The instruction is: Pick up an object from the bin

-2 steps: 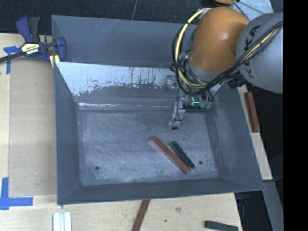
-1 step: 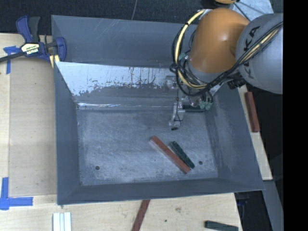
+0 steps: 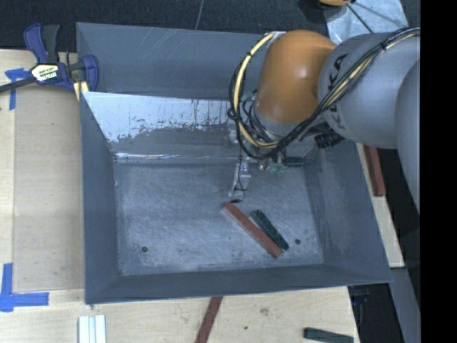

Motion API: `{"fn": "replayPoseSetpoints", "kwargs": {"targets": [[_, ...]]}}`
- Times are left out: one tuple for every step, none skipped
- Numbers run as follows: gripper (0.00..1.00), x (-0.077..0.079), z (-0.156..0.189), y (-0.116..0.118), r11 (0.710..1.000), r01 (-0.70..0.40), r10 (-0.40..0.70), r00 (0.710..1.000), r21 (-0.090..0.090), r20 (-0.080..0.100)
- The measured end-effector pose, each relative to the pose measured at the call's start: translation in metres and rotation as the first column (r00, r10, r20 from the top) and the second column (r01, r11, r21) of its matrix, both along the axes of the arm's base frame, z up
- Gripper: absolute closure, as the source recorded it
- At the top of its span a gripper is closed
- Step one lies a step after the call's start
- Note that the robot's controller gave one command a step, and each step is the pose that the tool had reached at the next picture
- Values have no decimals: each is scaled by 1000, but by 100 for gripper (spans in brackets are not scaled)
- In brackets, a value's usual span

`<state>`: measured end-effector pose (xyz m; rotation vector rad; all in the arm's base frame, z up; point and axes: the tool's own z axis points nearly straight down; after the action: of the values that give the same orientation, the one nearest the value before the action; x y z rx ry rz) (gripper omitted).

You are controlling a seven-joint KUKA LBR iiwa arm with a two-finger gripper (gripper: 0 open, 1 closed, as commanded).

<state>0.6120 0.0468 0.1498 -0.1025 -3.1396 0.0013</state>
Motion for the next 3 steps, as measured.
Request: {"fn": "replayPoseSetpoints", "kwargs": {"targets": [[0, -26, -32, -14, 992, 125, -125, 992, 4, 5], [0, -30, -52, -36, 999, -36, 36, 999, -1, 3], [0, -59, -54, -27, 998, 58, -58, 998, 1, 3]]}}
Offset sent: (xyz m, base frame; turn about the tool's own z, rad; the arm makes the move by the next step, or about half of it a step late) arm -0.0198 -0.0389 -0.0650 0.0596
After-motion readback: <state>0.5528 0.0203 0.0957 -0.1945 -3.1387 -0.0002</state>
